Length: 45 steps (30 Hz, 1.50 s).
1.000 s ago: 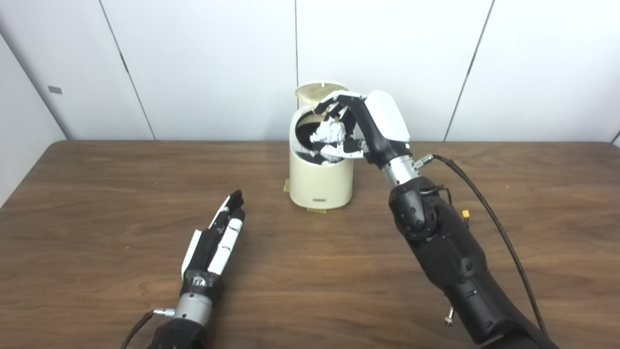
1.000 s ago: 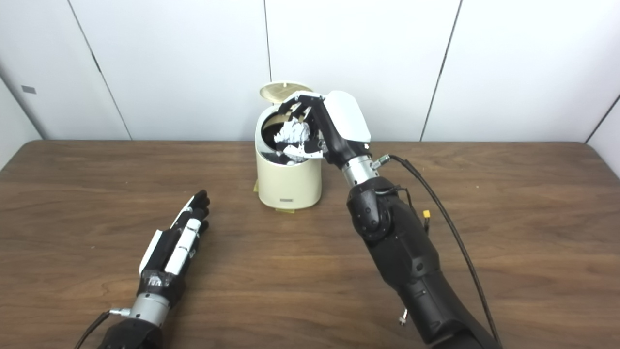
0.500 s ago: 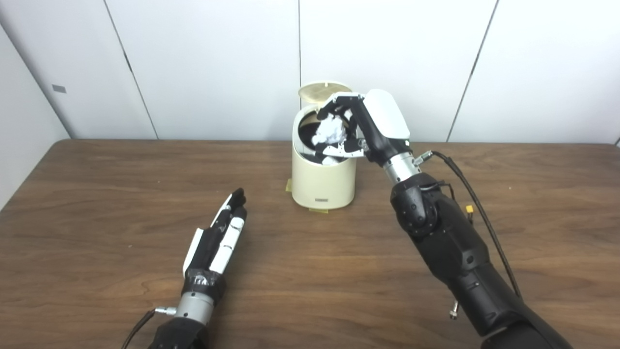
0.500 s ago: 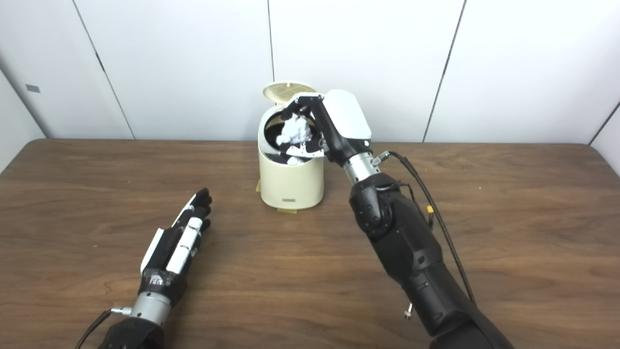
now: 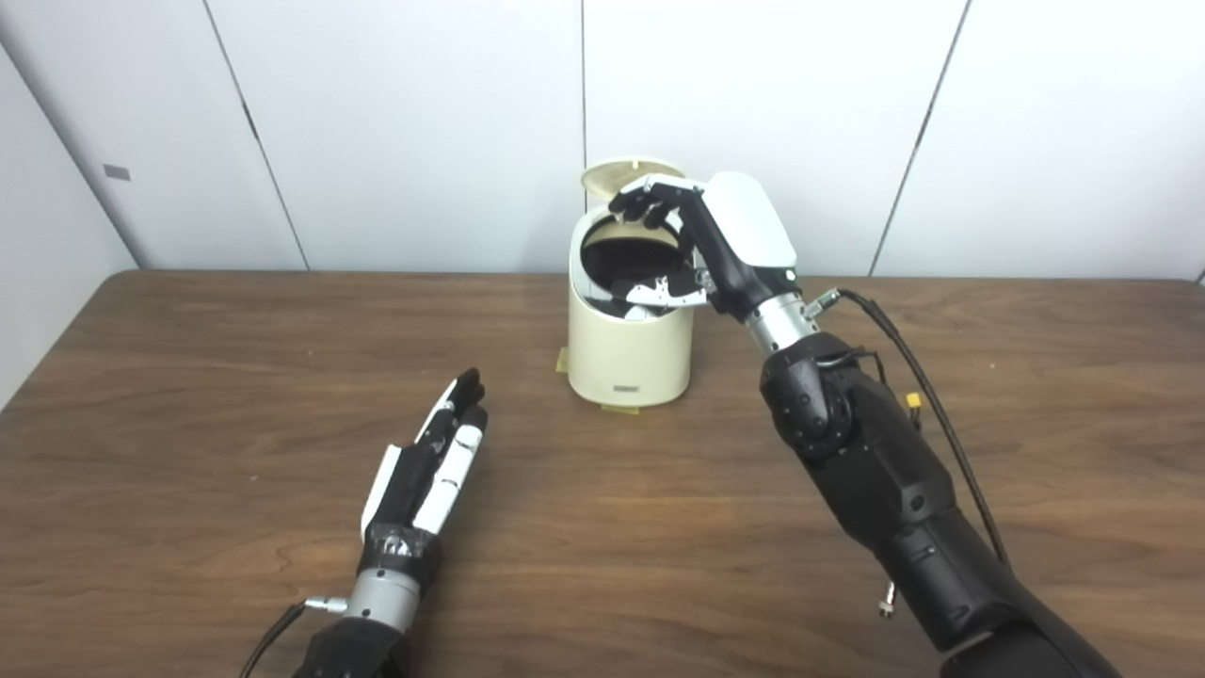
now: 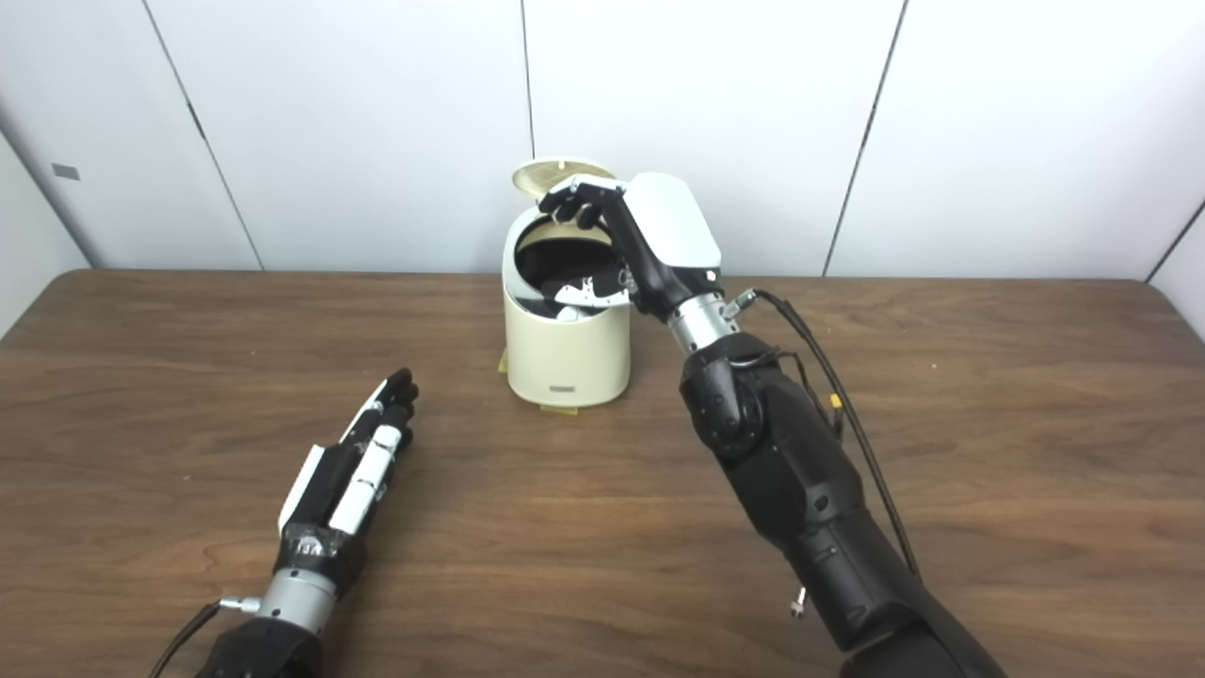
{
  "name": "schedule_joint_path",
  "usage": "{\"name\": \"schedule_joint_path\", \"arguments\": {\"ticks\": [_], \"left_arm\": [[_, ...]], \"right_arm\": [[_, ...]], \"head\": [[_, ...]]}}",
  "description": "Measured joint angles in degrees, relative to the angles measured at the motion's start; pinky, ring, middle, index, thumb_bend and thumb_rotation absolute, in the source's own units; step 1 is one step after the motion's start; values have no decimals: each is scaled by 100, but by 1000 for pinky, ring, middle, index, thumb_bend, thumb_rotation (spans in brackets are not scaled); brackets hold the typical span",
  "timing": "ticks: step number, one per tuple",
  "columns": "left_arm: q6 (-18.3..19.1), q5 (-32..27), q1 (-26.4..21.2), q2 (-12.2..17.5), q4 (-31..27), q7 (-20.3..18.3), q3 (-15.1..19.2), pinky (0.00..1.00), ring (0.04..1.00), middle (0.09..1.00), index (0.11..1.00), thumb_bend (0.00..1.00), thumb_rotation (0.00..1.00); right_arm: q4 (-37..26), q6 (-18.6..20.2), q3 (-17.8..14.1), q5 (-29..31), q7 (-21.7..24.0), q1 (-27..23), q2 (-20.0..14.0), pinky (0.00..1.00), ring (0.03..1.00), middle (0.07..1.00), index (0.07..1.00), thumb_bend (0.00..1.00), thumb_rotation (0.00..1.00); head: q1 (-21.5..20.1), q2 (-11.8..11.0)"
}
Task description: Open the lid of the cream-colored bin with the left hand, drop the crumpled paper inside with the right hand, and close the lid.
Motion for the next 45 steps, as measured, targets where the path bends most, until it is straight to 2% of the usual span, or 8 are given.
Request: {"name": "schedule_joint_path", "arguments": {"ticks": [1, 5, 21, 32, 38, 40, 42, 45], "left_arm": [[7, 0, 0, -11, 0, 1, 0, 1000, 994, 971, 1000, 569, 737], [29, 7, 0, -62, -4, 9, -15, 1000, 991, 971, 1000, 559, 737], [-7, 25, -129, -58, 150, 0, 17, 1000, 1000, 972, 1000, 567, 745], [-11, -16, -216, -63, 226, -9, 66, 1000, 1000, 974, 1000, 556, 744], [217, -370, -847, -75, 623, 137, 483, 993, 974, 973, 1000, 479, 713], [297, -404, -1117, 19, 674, 151, 522, 989, 970, 971, 1000, 475, 712], [383, -451, -1395, 9, 746, 175, 551, 976, 984, 992, 1000, 480, 723], [539, -522, -1783, -96, 862, 168, 525, 989, 998, 999, 1000, 507, 758]], "right_arm": [[0, -24, -2, 11, -16, 1, -1, 427, 508, 520, 553, 670, 36], [-4, -126, -37, 84, -136, 56, 0, 366, 402, 489, 525, 525, 1], [-1477, 113, -664, 170, -129, 588, -75, 339, 381, 505, 511, 516, 0], [-1642, 213, -880, 295, -35, 938, -156, 338, 383, 503, 510, 516, 0], [-2717, 1469, -1835, 1755, 688, 2315, 59, 427, 466, 468, 540, 518, 4], [-2708, 1974, -2036, 2292, 1012, 2822, 56, 494, 573, 616, 507, 512, 123], [-2727, 2200, -2155, 2775, 1237, 3099, 56, 603, 695, 741, 743, 580, 353], [-2911, 2228, -2183, 3317, 1436, 3151, 72, 677, 783, 825, 845, 565, 542]], "head": [[0, 0], [-44, 17], [-105, -70], [-105, -70], [-114, -97], [-123, -105], [-132, -105], [-141, -114]]}}
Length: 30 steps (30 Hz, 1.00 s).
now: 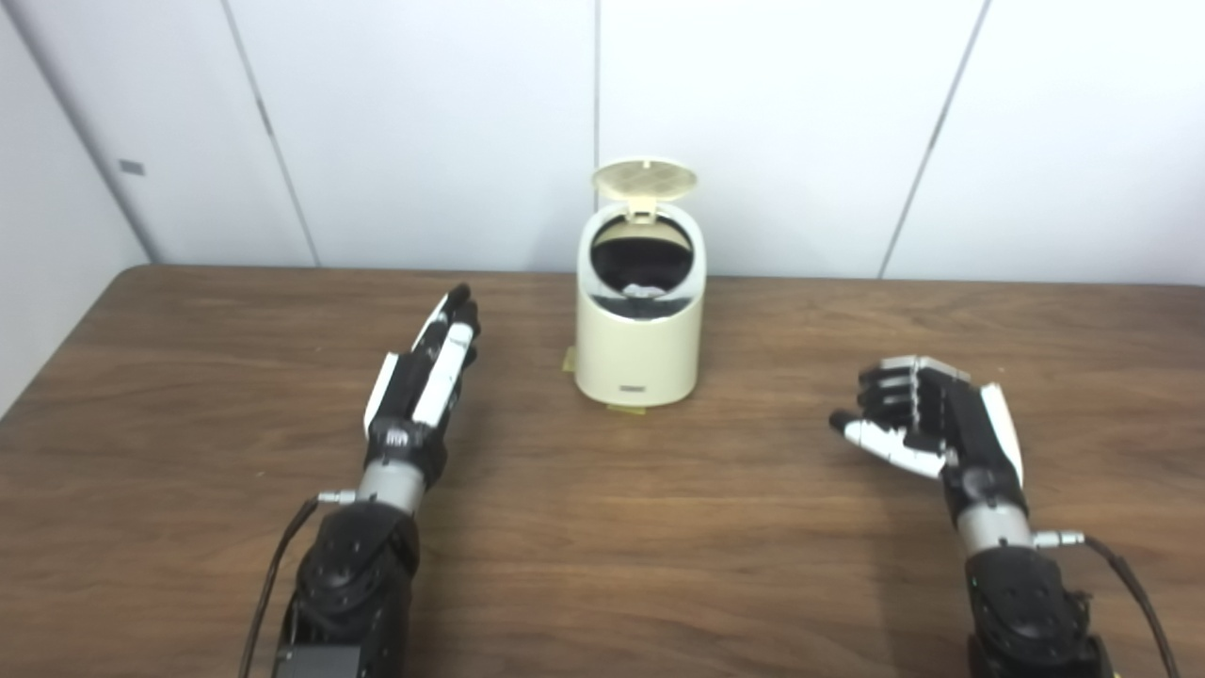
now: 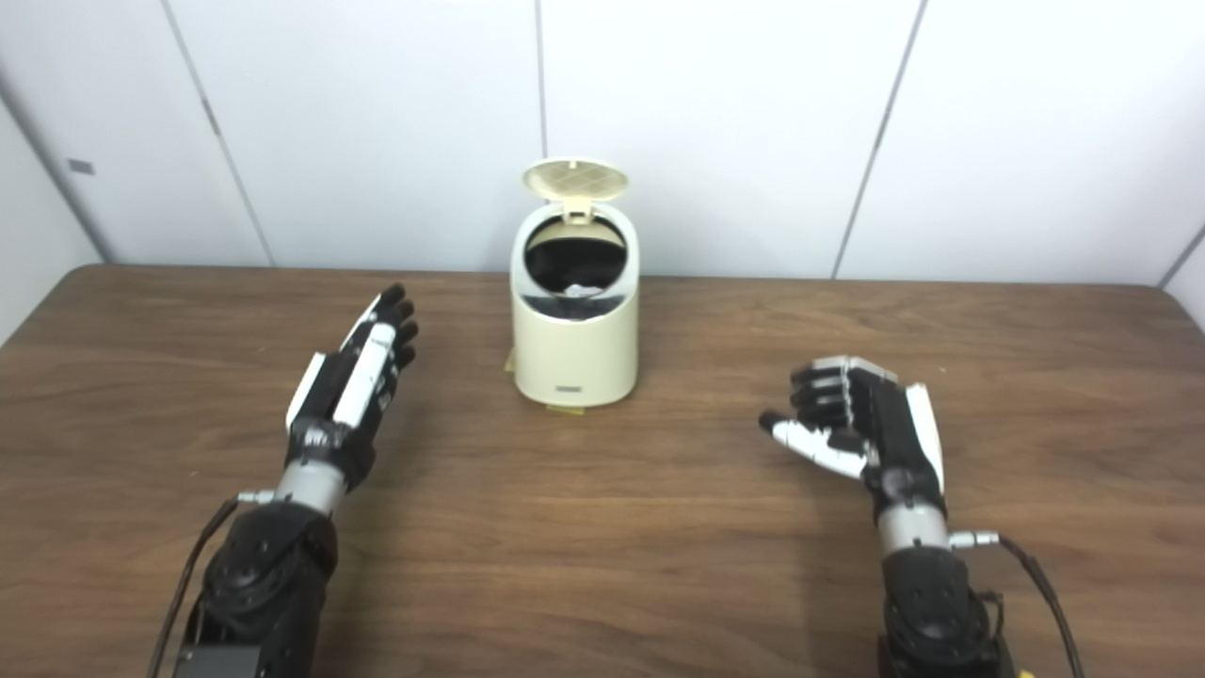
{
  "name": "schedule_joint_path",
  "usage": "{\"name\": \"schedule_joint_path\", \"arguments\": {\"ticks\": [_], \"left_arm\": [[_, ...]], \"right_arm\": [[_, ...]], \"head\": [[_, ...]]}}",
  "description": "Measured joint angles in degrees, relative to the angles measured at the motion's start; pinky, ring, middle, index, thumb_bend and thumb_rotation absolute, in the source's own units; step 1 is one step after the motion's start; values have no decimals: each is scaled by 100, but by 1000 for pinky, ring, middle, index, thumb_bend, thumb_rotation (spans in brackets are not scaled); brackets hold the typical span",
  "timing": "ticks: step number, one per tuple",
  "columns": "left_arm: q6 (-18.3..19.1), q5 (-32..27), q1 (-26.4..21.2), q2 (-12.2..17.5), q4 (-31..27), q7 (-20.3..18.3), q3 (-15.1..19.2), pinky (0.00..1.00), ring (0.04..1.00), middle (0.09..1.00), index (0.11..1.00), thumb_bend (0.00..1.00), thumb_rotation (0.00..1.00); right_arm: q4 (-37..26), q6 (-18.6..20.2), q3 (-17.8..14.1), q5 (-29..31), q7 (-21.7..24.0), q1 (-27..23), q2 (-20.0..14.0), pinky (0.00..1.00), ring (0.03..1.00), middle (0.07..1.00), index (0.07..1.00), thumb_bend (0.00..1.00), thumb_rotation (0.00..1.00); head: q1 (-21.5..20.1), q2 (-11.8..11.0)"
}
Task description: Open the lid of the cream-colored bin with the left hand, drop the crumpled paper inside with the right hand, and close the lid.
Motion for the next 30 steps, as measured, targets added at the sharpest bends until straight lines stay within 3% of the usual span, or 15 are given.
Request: {"name": "schedule_joint_path", "arguments": {"ticks": [1, 6, 9, 14, 19, 30], "left_arm": [[66, -10, -116, -26, 40, 2, -6, 993, 1000, 1000, 1000, 510, 771], [279, 17, -420, 107, 137, 7, 4, 1000, 1000, 1000, 1000, 501, 837], [323, 59, -522, 259, 291, 16, 35, 1000, 1000, 1000, 993, 516, 834], [381, 95, -858, 407, 470, -3, -24, 1000, 1000, 997, 997, 542, 822], [401, 126, -1228, 377, 501, -24, -145, 995, 995, 985, 991, 581, 790], [494, 245, -1558, 558, 1024, -108, -286, 1000, 993, 968, 956, 558, 869]], "right_arm": [[-43, -3, 0, 132, 17, -36, 32, 706, 817, 851, 869, 542, 619], [-73, 22, -205, 1103, 100, -28, 454, 871, 919, 925, 914, 564, 718], [-73, 157, -310, 1566, 128, 77, 688, 912, 944, 948, 934, 578, 835], [-72, 178, -496, 2118, 134, 227, 826, 964, 958, 965, 950, 584, 881], [-60, 174, -487, 2285, 135, 248, 827, 933, 952, 961, 956, 568, 929], [24, 51, -391, 2297, 98, 253, 944, 942, 939, 952, 952, 559, 977]], "head": [[0, 9], [-18, 26], [-26, 35], [-26, 18], [-18, 18], [-9, 44]]}}
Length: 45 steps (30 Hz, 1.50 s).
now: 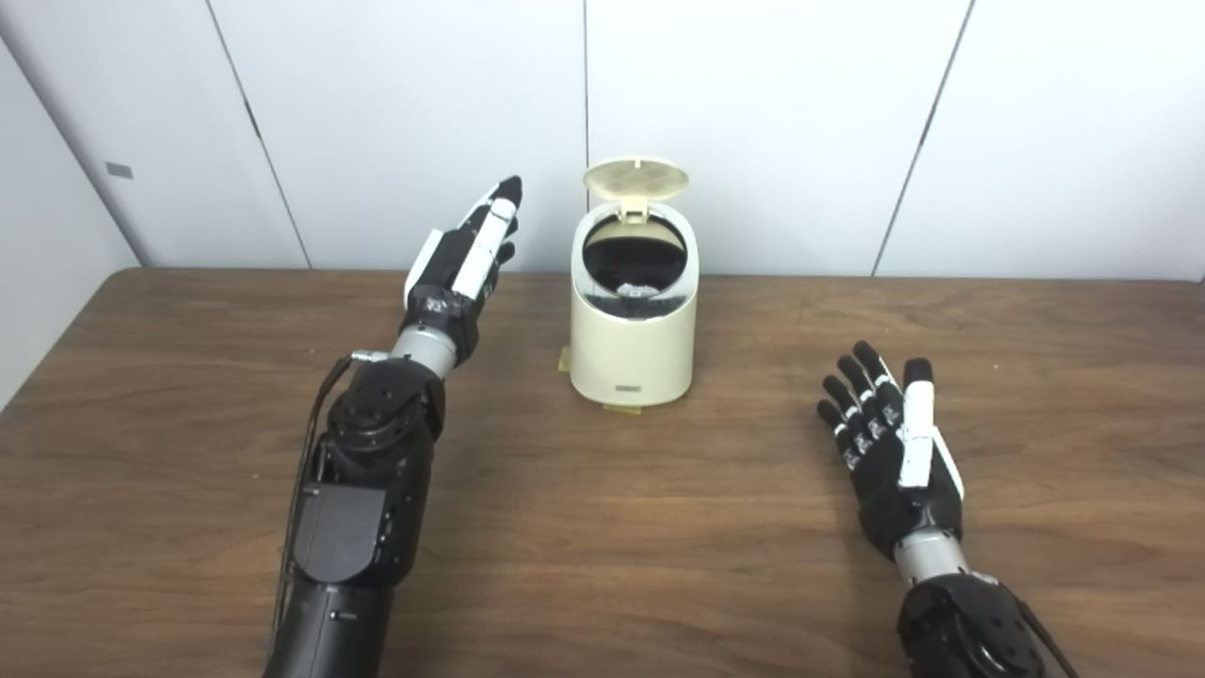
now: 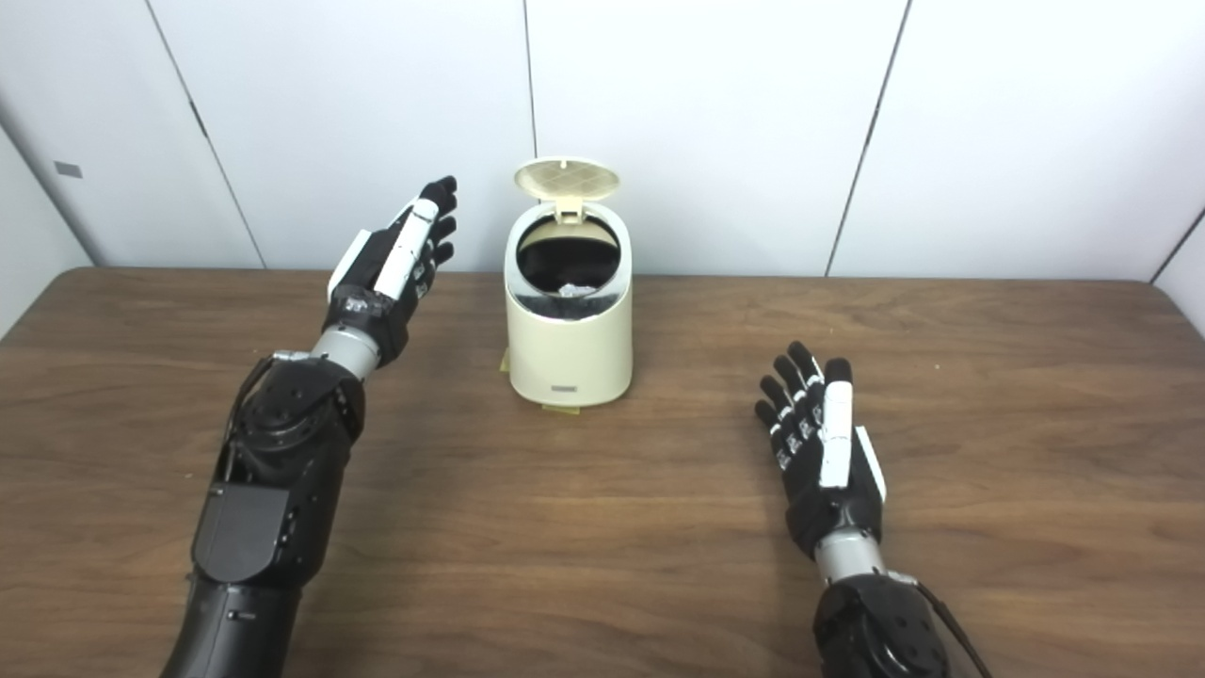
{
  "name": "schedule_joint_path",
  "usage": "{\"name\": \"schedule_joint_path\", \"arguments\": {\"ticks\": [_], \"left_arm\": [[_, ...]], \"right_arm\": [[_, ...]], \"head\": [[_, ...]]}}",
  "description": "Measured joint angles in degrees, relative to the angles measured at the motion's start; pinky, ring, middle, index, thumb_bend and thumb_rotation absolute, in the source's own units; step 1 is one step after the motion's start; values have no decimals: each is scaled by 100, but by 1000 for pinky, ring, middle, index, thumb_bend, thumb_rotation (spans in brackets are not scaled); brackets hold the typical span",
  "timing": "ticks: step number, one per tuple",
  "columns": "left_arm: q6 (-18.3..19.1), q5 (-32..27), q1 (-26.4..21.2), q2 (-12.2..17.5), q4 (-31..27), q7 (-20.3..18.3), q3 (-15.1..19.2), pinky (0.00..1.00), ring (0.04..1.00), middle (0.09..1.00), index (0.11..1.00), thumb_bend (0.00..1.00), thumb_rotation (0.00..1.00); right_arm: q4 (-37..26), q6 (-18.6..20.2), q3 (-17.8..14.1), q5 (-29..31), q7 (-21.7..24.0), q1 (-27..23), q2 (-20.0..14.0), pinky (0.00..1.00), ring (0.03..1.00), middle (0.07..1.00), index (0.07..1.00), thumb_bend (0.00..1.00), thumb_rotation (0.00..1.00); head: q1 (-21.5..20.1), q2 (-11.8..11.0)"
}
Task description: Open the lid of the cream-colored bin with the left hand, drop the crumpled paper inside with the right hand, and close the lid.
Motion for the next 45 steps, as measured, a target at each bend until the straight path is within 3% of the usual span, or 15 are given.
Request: {"name": "schedule_joint_path", "arguments": {"ticks": [8, 25, 32, 36, 40, 42, 45], "left_arm": [[108, 148, -495, 81, 56, -138, -221, 1000, 977, 949, 894, 551, 913], [101, 469, -1020, 91, 440, -358, -559, 1000, 968, 931, 855, 525, 948], [74, 660, -1090, 127, 434, -520, -814, 1000, 958, 891, 763, 502, 995], [-113, 1130, -1088, 323, 419, -597, -1168, 986, 947, 870, 720, 455, 1000], [-261, 1755, -1086, 544, 279, -613, -1557, 1000, 948, 868, 671, 485, 984], [-338, 2145, -1086, 633, 198, -596, -1762, 857, 914, 858, 627, 494, 949], [-685, 2734, -1083, 824, 187, -594, -2111, 823, 935, 873, 598, 514, 986]], "right_arm": [[29, -93, 132, -108, -20, 14, -12, 940, 935, 946, 954, 551, 975], [191, -431, 312, -402, -41, 19, -67, 983, 932, 942, 966, 555, 988], [192, -432, 362, -533, -123, 18, -53, 962, 923, 932, 962, 554, 984], [194, -432, 356, -559, -186, 12, -30, 920, 931, 936, 955, 542, 975], [255, -487, 325, -587, -332, -29, 19, 929, 961, 977, 968, 505, 994], [323, -555, 306, -600, -384, -64, 31, 916, 970, 987, 977, 498, 999], [400, -615, 303, -639, -428, -115, 25, 912, 974, 989, 985, 495, 1000]], "head": [[9, -26], [26, -44], [-18, -18], [-79, -18], [-97, 0], [-105, 0], [-97, 26]]}}
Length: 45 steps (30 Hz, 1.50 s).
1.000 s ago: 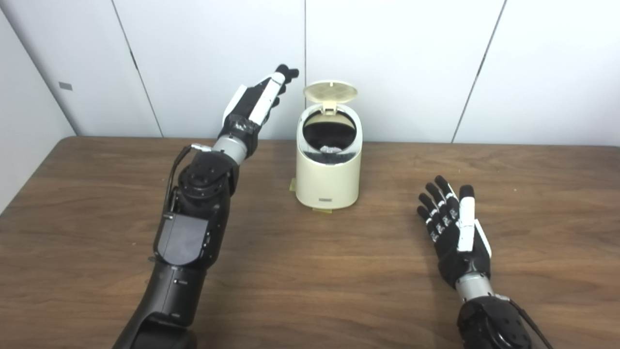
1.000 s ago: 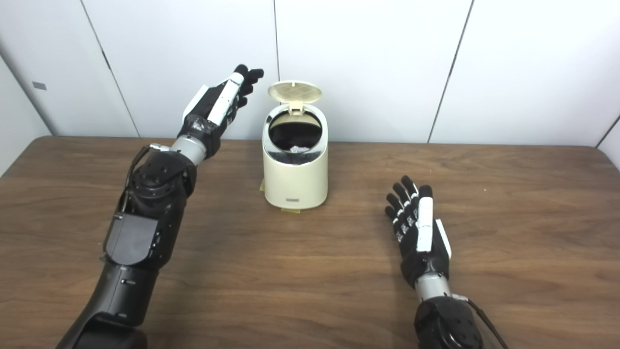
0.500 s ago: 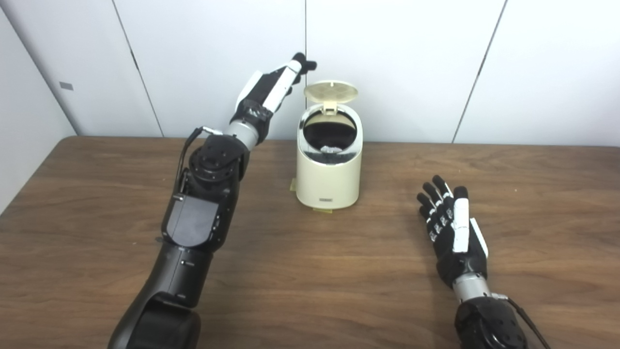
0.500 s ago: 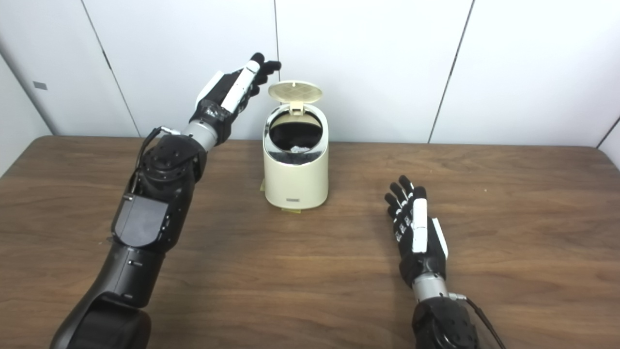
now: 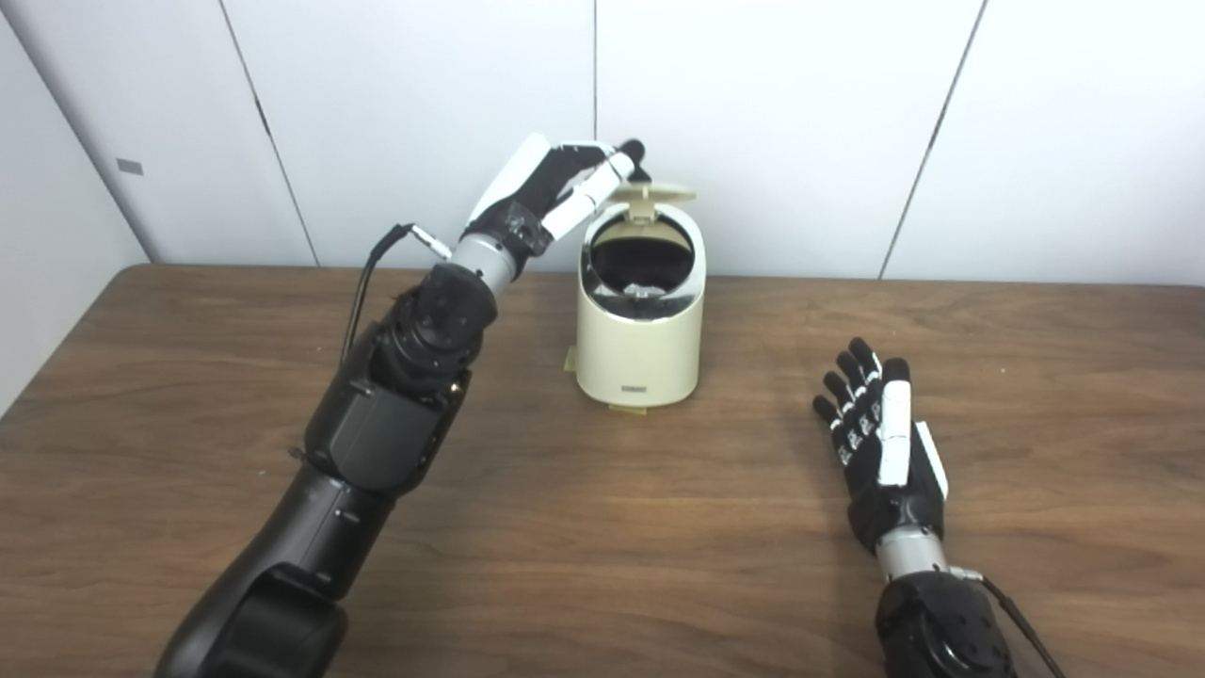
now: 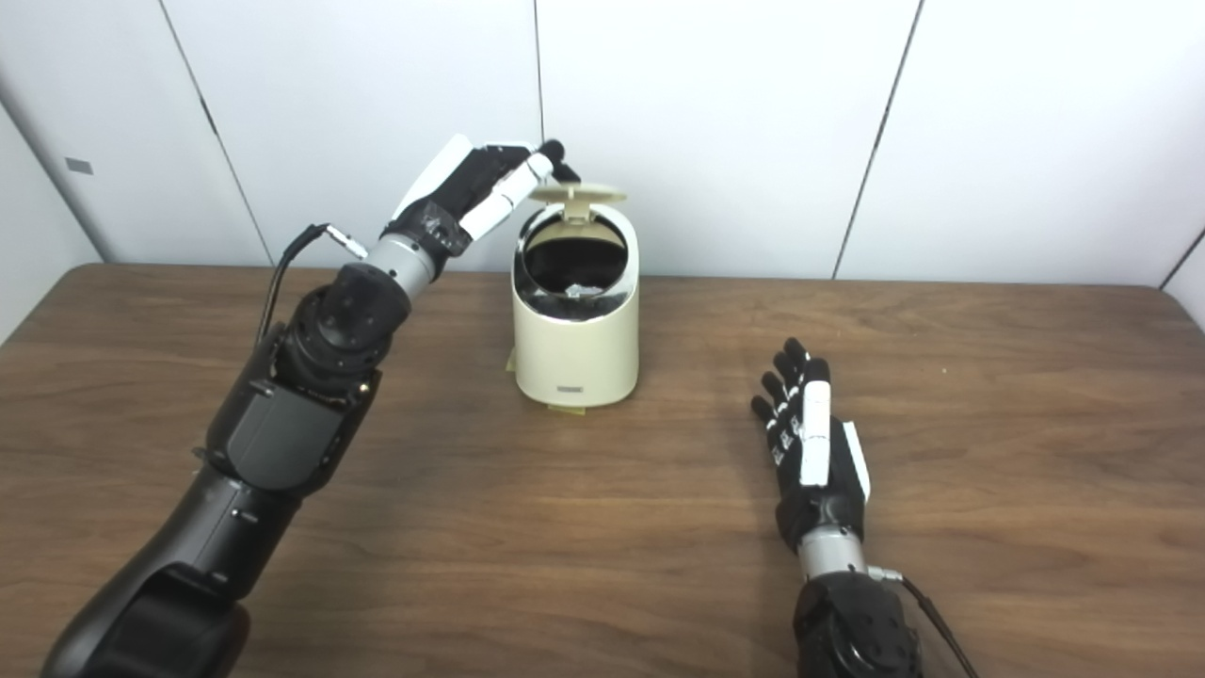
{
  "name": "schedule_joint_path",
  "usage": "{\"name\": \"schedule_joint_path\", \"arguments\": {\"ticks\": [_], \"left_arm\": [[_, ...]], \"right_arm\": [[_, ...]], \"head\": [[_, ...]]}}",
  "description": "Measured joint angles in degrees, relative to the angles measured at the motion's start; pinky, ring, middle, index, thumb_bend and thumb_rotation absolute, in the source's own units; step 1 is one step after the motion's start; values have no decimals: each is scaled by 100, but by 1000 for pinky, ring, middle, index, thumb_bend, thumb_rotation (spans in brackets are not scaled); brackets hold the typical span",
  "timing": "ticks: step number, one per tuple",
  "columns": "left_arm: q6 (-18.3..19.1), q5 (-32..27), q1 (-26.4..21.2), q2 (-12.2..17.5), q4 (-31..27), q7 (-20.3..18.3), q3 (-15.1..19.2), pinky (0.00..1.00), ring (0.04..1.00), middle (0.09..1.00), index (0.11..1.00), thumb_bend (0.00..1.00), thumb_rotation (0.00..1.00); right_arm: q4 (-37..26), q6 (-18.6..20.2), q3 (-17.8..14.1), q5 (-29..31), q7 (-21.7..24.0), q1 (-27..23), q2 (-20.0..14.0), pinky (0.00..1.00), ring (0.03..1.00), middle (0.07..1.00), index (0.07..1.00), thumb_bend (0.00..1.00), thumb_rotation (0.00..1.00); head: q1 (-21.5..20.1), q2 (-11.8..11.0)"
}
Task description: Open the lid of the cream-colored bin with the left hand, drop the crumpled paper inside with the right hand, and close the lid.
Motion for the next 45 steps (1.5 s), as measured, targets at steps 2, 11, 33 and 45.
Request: {"name": "schedule_joint_path", "arguments": {"ticks": [2, 11, 33, 45], "left_arm": [[-156, 335, 3, 123, -8, -32, -176, 815, 937, 873, 586, 510, 997], [-568, 1125, 59, 325, -356, -62, -325, 807, 893, 847, 554, 541, 991], [-1586, 2063, 452, 495, -68, -170, -452, 819, 904, 856, 621, 550, 1000], [-1596, 2402, 646, 585, -175, -209, -501, 857, 955, 911, 749, 565, 1000]], "right_arm": [[13, -14, -7, -14, -6, -8, -11, 911, 976, 989, 988, 497, 1000], [52, -171, -176, 129, -113, -7, 143, 865, 946, 958, 968, 495, 923], [467, -994, -541, 393, -334, -163, 365, 834, 884, 894, 928, 433, 1000], [509, -1067, -519, 411, -240, -173, 338, 847, 894, 901, 947, 453, 1000]], "head": [[-17, 26], [44, -193], [97, -571], [149, -677]]}}
